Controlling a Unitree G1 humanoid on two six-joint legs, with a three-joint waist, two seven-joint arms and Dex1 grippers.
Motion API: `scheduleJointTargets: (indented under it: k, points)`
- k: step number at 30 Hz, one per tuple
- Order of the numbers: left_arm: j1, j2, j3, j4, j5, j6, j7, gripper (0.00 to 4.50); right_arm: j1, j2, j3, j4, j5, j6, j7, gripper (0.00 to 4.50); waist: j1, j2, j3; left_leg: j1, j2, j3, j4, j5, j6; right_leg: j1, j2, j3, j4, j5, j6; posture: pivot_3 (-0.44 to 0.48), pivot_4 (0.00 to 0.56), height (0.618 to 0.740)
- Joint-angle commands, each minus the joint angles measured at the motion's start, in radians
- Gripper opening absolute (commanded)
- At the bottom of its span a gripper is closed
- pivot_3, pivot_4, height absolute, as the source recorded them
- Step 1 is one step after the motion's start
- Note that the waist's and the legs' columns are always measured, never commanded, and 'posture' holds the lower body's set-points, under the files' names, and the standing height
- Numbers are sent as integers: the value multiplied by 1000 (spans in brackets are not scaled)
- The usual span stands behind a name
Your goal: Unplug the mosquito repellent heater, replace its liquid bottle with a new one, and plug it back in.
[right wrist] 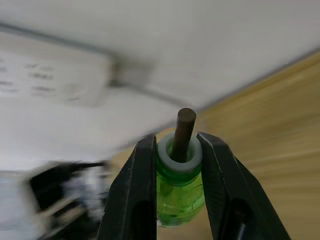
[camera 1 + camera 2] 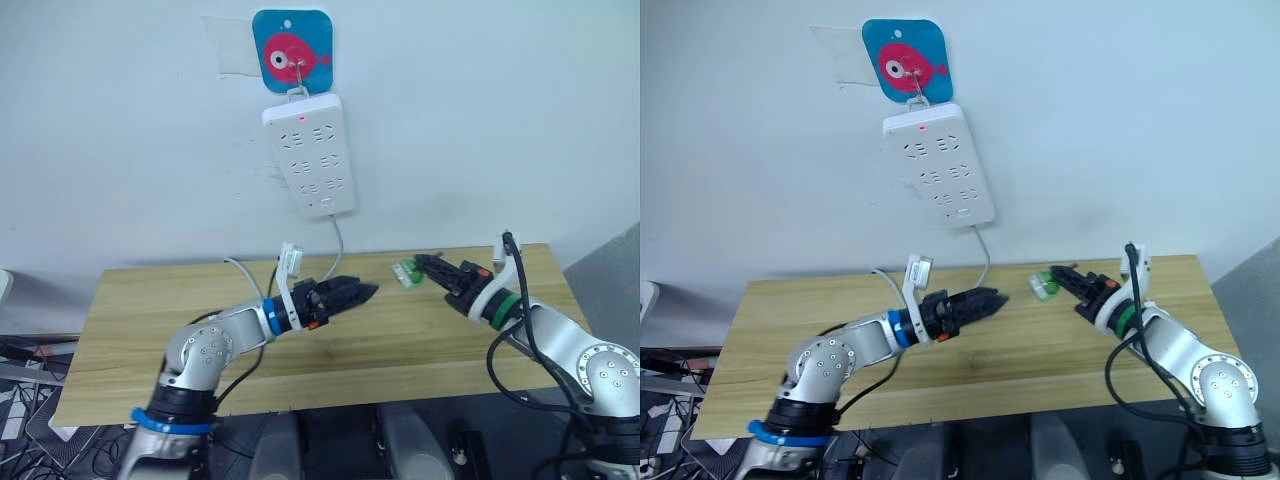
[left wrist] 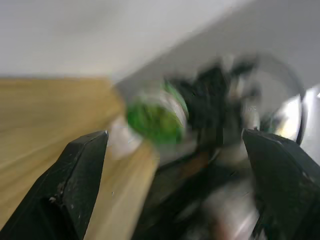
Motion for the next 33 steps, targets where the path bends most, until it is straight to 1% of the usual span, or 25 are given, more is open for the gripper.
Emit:
scheduleJointTargets:
  k: [1,4,7,10,14,19,22,26,27,29,30,33]
  points:
    - [12,15,-144,-53,256,-243,-88,4500,-2,-10,90,50,-383,-162,185,815,4,0,0,0,0,0,-1,0,0,0,0,0,0,0,0,-111,252,740]
    - [-8,-30,-188,9,426,-438,-64,4500,-7,14,182,164,-690,-348,296,815,11,0,0,-1,1,0,-1,0,0,0,0,0,-2,1,-1,-111,252,740]
    - [-15,-96,-183,92,549,-614,-6,4500,-15,57,238,288,-917,-498,338,815,13,0,0,-1,1,0,-1,0,0,0,0,0,-2,2,-4,-106,248,740]
    - [-4,-136,-173,134,603,-709,14,4500,-19,110,229,391,-1048,-601,337,815,12,0,0,-1,2,0,0,0,0,1,-2,0,-4,3,-4,-98,249,740]
    - [19,-163,-160,128,592,-711,1,4500,-30,173,178,489,-1131,-678,333,815,12,0,0,-1,4,0,-1,0,0,1,-4,0,-4,3,-4,-94,252,740]
    - [28,-169,-153,120,597,-701,-14,4500,-38,207,138,566,-1215,-711,324,815,14,0,0,-1,2,0,1,0,0,2,-7,0,-3,3,-3,-83,253,740]
    - [31,-163,-152,118,598,-704,-26,4500,-32,212,126,588,-1265,-727,320,815,16,0,0,-1,1,0,1,0,0,2,-7,0,-2,3,-3,-80,253,740]
    - [31,-160,-146,115,592,-700,-38,4500,-28,230,104,593,-1289,-741,334,815,17,0,0,0,2,-1,1,0,0,2,-7,-1,1,3,-3,-82,253,740]
    - [31,-160,-144,115,590,-699,-41,4500,-28,235,99,592,-1294,-743,338,1548,17,0,0,0,2,-1,1,0,0,2,-7,-1,1,3,-3,-83,250,740]
    - [34,-161,-139,113,592,-699,-43,4500,-20,234,96,578,-1306,-746,357,2168,17,0,0,0,2,-1,1,0,0,2,-7,-1,2,3,-3,-83,250,740]
    - [39,-162,-132,109,593,-698,-37,4500,-4,226,94,553,-1307,-739,371,2579,17,0,0,0,2,-1,1,0,0,2,-7,-1,2,3,-3,-78,247,740]
    - [74,-163,-96,71,570,-667,-15,4500,77,181,79,423,-1283,-697,438,3656,21,0,0,0,2,-1,1,0,0,2,-7,-1,2,3,-3,-72,247,740]
